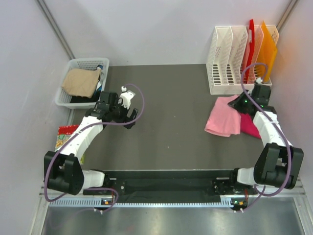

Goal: Fold and stack the t-shirts
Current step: Put the neatly folded tshirt into the corner of the board with the right arm

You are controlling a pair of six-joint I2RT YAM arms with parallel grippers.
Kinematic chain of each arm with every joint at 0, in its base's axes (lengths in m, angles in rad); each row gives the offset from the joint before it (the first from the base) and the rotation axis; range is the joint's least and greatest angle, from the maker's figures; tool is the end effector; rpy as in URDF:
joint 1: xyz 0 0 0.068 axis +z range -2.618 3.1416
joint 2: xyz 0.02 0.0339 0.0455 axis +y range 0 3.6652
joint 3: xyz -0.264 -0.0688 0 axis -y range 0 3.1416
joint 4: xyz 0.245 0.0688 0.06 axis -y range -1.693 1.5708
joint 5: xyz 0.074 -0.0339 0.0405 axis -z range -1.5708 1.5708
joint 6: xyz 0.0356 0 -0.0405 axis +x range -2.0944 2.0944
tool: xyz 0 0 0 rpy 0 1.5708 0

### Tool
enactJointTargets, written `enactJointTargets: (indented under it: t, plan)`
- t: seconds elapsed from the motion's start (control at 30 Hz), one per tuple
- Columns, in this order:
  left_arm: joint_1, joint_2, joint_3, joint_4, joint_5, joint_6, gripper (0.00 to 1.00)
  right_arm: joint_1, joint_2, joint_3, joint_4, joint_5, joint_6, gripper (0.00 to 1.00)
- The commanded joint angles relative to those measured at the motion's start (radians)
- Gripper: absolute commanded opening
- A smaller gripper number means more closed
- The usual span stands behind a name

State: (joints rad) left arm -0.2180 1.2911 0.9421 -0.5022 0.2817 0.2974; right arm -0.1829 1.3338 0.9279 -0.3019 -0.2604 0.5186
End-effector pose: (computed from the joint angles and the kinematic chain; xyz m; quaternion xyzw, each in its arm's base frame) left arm 0.2607 -0.0679 0.2585 0.2840 0.8835 -0.1175 0.3535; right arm 0.2860 -0.0436 0.2580 0.2585 0.8645 0.1856 0.3892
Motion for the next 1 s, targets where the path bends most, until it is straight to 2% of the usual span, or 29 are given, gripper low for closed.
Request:
enactJointTargets:
  t: [0.0, 0.2, 0.3, 0.43, 0.67, 0.8, 0.97]
  plan:
    - [0.011, -0.009, -0.005, 0.011, 0.057, 0.02, 0.99, -0.076, -0.038, 0.091, -0.002, -0.011, -0.025, 0.0]
    - [0.022, -0.012, -0.02, 0.024, 0.066, 0.026, 0.99, -0.09, 0.016, 0.111, 0.009, 0.009, -0.016, 0.0]
    - [0.023, -0.003, -0.028, 0.033, 0.065, 0.028, 0.99, -0.099, -0.028, 0.101, 0.046, 0.022, 0.003, 0.0]
    - [0.028, 0.017, -0.031, 0.04, 0.079, 0.026, 0.99, -0.119, -0.068, 0.141, 0.009, 0.104, 0.014, 0.0]
    - [0.04, 0.02, -0.043, 0.051, 0.094, 0.031, 0.99, -0.125, -0.108, 0.209, -0.009, 0.144, 0.027, 0.0]
    - [0.051, 0.025, -0.054, 0.064, 0.108, 0.037, 0.99, -0.119, -0.142, 0.206, -0.02, 0.243, 0.024, 0.0]
    - [0.058, 0.036, -0.06, 0.064, 0.123, 0.039, 0.99, -0.139, -0.067, 0.212, -0.023, 0.302, 0.038, 0.0]
